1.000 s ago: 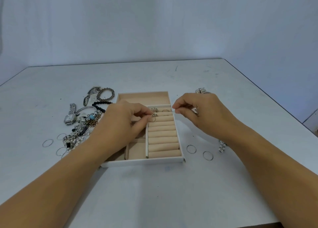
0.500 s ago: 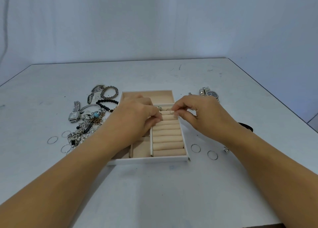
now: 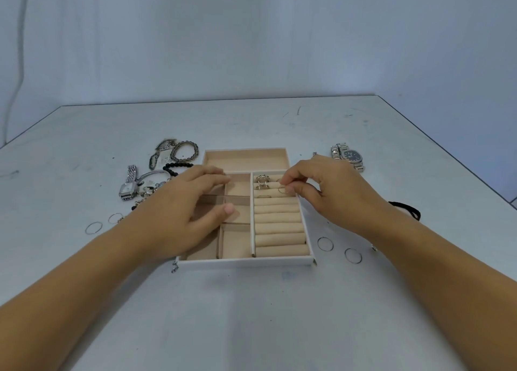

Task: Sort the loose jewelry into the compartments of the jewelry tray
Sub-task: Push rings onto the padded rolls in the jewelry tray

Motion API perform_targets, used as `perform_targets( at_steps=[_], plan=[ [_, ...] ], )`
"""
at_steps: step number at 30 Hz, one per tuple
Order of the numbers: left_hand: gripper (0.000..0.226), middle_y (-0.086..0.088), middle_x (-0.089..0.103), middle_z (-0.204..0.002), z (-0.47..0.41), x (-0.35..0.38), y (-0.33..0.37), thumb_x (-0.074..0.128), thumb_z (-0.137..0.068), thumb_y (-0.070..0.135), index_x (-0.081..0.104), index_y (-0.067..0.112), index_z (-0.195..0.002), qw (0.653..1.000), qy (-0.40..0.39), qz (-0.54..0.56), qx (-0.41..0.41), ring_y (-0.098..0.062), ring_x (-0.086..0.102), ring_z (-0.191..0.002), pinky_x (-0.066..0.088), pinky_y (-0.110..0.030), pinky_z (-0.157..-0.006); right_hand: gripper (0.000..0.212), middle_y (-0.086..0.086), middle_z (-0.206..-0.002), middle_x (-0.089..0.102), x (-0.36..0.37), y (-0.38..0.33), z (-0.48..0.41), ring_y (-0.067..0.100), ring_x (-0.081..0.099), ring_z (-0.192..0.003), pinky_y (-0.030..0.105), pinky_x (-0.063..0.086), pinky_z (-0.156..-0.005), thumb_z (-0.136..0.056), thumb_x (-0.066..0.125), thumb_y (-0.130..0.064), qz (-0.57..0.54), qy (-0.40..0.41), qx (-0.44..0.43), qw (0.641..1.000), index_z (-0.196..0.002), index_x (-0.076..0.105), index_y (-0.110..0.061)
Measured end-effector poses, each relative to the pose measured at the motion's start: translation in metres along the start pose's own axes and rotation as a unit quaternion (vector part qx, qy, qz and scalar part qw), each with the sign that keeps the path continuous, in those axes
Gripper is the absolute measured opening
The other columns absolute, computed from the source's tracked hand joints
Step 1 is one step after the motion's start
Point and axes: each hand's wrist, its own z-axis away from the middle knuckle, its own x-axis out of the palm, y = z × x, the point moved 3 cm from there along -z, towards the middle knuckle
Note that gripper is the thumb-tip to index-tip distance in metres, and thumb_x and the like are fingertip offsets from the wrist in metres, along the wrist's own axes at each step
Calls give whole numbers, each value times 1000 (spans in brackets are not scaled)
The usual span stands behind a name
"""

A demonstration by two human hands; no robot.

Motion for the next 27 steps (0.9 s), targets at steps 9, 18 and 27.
perform_targets(
  at_steps=[9,18,27],
  plan=[
    [66,26,42,-133,-2,5,-4,40,-82,67,51,28,-134,1000,-4,14,18,9,39,-122,29,-9,-96,10,-9,-87,67,1,-1,-3,7,52,-92,25,42,-83,-87,65,-25,25,-13,-9,1000,-95,70,-26],
    [66,24,43,-133,-2,6,-4,39,-83,67,51,27,-133,1000,-3,20,9,3,43,-121,39,-24,-101,8,-18,-83,63,4,-9,-6,7,51,-90,22,40,-80,-85,67,-27,52,1,-39,998,-91,70,-25],
    [67,23,44,-132,-1,5,-4,40,-82,68,52,26,-134,1000,-5,20,6,3,43,-122,37,-21,-100,8,-12,-105,48,4,-17,-16,7,32,-101,21,28,-86,-84,68,-25,118,-83,-7,989,-89,74,-25]
  ],
)
